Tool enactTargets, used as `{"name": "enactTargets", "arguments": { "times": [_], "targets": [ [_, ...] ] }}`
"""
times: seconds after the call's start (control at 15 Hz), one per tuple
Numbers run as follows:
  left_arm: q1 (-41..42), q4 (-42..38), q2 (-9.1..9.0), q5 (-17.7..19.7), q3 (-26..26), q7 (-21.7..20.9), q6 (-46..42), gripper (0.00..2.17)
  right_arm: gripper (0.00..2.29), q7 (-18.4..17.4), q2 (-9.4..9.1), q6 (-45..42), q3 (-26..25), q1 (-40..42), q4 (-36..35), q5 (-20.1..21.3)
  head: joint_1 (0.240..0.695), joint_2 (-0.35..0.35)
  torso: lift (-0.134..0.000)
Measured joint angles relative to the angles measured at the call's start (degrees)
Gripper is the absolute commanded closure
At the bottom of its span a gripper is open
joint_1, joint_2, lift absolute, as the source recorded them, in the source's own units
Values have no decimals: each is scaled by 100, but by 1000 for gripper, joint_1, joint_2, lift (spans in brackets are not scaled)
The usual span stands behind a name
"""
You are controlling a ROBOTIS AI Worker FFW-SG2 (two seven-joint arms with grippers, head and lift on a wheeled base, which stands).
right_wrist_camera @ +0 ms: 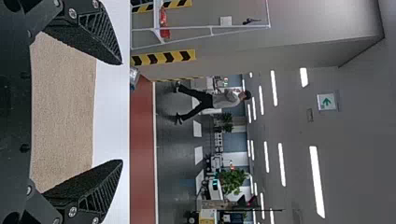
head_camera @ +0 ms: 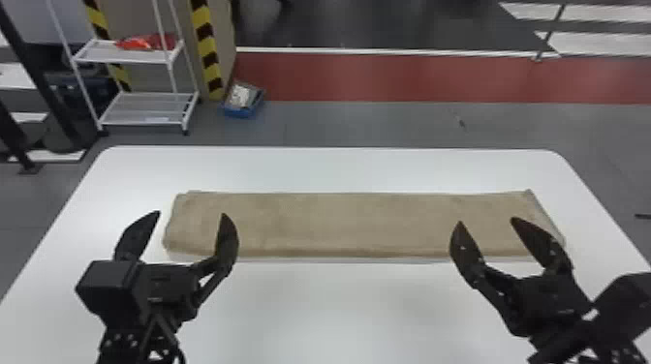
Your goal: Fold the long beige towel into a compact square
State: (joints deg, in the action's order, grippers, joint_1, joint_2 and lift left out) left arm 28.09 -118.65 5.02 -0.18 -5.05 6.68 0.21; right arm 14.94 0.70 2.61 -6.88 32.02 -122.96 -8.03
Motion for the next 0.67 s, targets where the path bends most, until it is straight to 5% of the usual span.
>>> {"name": "enactTargets", "arguments": {
  "times": [0.67],
  "targets": [
    [-23,-14,-1,0,-23,0,10,39,144,6,0,-19,21,-49,41,-21,695,-32,-119]
  ]
}}
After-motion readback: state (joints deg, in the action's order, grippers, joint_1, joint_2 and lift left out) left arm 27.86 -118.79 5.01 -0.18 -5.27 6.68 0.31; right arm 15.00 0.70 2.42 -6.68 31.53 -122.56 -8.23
